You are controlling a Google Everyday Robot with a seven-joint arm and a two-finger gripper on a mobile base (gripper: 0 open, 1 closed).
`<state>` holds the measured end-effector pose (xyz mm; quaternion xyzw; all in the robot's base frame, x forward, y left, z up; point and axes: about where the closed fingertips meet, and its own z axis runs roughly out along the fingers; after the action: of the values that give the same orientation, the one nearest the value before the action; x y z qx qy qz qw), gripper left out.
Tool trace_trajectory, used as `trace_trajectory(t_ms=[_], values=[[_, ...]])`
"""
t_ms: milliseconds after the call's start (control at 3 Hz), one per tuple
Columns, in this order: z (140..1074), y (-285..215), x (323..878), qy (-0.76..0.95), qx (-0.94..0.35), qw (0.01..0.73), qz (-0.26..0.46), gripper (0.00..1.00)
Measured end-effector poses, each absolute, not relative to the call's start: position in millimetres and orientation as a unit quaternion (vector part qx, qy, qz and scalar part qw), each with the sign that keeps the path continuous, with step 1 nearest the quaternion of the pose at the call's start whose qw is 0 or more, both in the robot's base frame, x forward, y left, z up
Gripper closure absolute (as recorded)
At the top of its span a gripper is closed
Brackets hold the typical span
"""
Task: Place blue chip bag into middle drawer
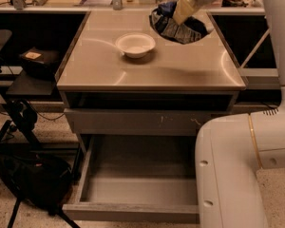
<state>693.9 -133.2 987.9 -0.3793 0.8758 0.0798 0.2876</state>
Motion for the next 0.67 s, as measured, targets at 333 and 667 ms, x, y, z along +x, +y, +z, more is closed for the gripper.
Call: trace_trajectory(t_ms=[333,667], values=[[1046.3,-91.6,665.3,0.865,-0.394,0.291,0.109,1.00],[1081.3,-85.2,630.5,0.870,-0.363,0.295,0.153,1.00]])
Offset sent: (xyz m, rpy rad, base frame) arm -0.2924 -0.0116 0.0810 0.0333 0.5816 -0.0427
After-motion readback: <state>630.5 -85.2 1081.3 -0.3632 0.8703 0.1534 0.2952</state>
